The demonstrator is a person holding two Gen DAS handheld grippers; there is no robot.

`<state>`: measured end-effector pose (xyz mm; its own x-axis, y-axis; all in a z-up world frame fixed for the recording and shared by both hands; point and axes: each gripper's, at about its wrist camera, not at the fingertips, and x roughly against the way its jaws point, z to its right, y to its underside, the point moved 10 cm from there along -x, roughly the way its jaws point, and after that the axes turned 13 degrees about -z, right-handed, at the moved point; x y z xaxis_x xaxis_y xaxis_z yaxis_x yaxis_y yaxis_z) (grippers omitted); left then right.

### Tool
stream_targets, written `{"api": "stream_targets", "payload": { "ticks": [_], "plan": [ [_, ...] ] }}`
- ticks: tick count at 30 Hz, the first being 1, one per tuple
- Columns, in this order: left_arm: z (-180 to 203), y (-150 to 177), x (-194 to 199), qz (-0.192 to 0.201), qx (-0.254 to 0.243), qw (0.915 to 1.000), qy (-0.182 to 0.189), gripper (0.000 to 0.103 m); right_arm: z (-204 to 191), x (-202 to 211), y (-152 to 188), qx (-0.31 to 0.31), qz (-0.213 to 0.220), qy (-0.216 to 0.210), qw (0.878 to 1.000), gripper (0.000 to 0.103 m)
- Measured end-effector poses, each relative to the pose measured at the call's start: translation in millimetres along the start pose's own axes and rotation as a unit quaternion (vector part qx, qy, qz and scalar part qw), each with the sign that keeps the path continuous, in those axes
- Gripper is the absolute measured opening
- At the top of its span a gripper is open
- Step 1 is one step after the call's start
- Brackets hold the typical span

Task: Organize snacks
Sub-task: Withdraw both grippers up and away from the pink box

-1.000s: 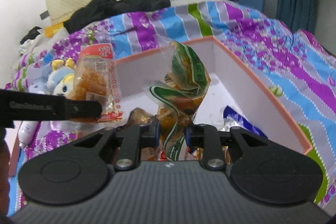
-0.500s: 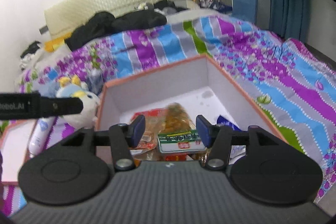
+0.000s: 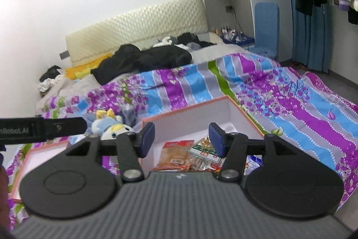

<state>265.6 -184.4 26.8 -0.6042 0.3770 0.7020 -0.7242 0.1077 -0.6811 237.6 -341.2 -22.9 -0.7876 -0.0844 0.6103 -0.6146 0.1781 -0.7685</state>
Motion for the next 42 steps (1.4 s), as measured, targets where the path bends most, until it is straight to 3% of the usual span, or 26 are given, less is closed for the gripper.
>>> {"api": "stream_targets", "payload": {
  "ticks": [9,18,25,28,42],
  "plan": [
    [18,15,65,0.038,-0.013,0.9992,0.001,0.069,-16,53,2,0.012,0.036,-0.006,0.999,0.056],
    [19,44,95,0.045,-0.01,0.9989,0.003,0.069,-23,83,22,0.013,0.047,-0.011,0.999,0.056],
    [16,68,97,0.039,-0.009,0.9992,0.002,0.071,-27,93,46,0.018,0.047,-0.005,0.999,0.056],
    [13,78,90,0.03,-0.005,0.9995,-0.002,0.071,-26,93,57,0.013,0.045,-0.001,0.999,0.062],
    [-2,114,71,0.019,-0.002,0.9997,-0.014,0.072,-23,83,96,0.014,0.021,0.02,0.999,0.062]
  ]
}}
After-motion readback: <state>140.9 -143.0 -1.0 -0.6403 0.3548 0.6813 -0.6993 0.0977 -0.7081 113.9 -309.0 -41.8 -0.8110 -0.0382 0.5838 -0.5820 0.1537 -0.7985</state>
